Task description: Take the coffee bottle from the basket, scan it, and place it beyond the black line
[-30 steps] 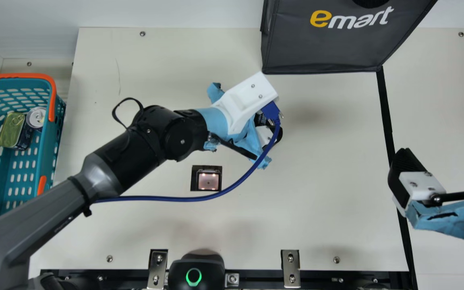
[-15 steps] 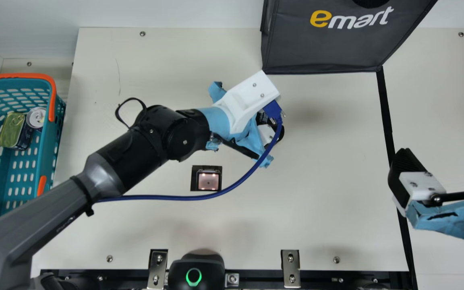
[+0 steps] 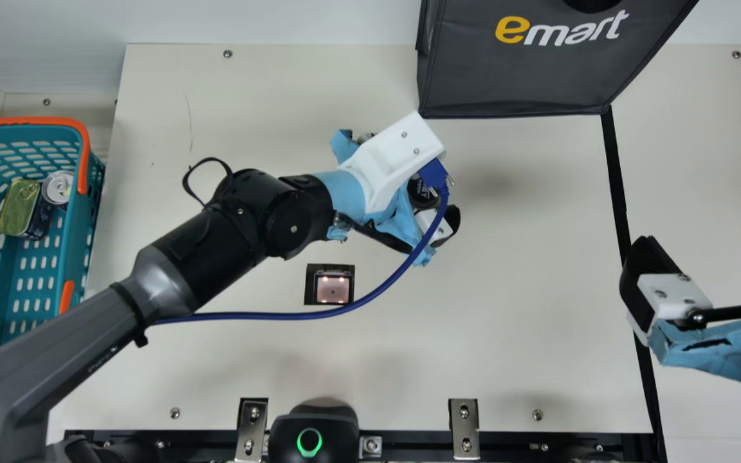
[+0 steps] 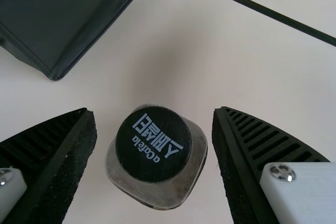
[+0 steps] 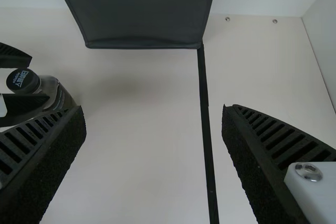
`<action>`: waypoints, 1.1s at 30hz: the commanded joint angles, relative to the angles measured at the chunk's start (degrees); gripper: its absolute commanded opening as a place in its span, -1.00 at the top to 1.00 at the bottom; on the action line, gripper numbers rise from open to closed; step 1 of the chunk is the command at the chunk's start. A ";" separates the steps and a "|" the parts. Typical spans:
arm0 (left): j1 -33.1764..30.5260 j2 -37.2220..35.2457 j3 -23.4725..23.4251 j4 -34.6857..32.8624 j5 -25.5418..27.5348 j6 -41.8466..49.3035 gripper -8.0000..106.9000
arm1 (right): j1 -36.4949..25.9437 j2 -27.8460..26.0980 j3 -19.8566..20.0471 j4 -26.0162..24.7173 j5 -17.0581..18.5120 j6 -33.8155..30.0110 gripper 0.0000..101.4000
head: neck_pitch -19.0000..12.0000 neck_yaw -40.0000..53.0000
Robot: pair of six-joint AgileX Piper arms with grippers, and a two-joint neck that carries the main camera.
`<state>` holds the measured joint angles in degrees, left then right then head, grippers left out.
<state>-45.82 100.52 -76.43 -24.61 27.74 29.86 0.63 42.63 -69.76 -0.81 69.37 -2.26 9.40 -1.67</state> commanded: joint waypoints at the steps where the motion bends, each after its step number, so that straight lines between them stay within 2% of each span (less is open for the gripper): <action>1: -0.07 -0.10 0.16 0.06 -0.06 -0.21 -0.71 | 0.00 0.00 0.00 0.00 0.00 0.00 -0.79 | -1.48 0.09; 22: 1.13 -4.11 -1.13 3.88 1.16 -7.10 -0.71 | 0.00 0.00 0.00 0.00 0.00 0.00 -0.79 | -1.48 0.09; 33: 3.92 -9.21 2.60 7.77 0.76 -12.42 -0.71 | 0.00 0.00 0.00 0.00 0.00 0.00 -0.79 | -1.48 0.09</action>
<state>-42.18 91.86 -74.45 -17.19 28.57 17.97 0.63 42.63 -69.76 -0.81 69.37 -2.26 9.40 -1.67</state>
